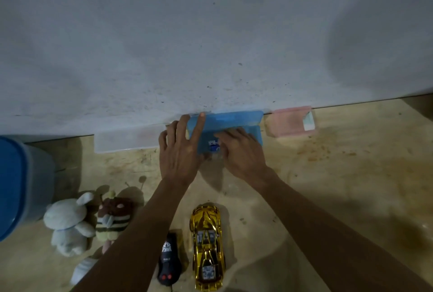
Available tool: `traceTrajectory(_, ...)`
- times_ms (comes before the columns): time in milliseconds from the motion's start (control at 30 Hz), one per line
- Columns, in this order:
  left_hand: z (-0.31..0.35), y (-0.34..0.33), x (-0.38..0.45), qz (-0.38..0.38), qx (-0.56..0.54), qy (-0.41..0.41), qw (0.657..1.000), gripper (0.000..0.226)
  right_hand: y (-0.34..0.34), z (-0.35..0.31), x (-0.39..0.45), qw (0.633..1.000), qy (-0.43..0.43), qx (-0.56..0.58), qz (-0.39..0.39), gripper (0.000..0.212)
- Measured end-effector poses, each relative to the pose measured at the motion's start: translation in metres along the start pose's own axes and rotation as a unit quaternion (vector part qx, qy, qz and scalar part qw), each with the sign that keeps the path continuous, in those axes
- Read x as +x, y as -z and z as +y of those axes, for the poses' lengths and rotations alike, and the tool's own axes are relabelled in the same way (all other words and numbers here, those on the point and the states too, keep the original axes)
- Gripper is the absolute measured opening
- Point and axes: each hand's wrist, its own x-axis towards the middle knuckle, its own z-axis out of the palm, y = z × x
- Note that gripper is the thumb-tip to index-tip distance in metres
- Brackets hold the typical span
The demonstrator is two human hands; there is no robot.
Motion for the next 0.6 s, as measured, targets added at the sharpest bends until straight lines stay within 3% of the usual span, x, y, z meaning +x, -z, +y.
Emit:
traceTrajectory(167,0.001,0.001,0.001,-0.003,0.012,0.002,1.000,0.107,-0.025,0.007,-0.005,0.993,0.037,-0.106,-0.022,0.029)
traceTrajectory(300,0.000,0.001,0.002,-0.014,0.015,0.002,1.000,0.106,-0.033,0.013,-0.001,0.994,0.011,-0.111,0.009,0.034)
traceTrajectory(600,0.000,0.002,0.003,-0.010,0.026,-0.007,1.000,0.108,-0.040,0.027,0.004,0.988,0.065,-0.102,0.093,0.041)
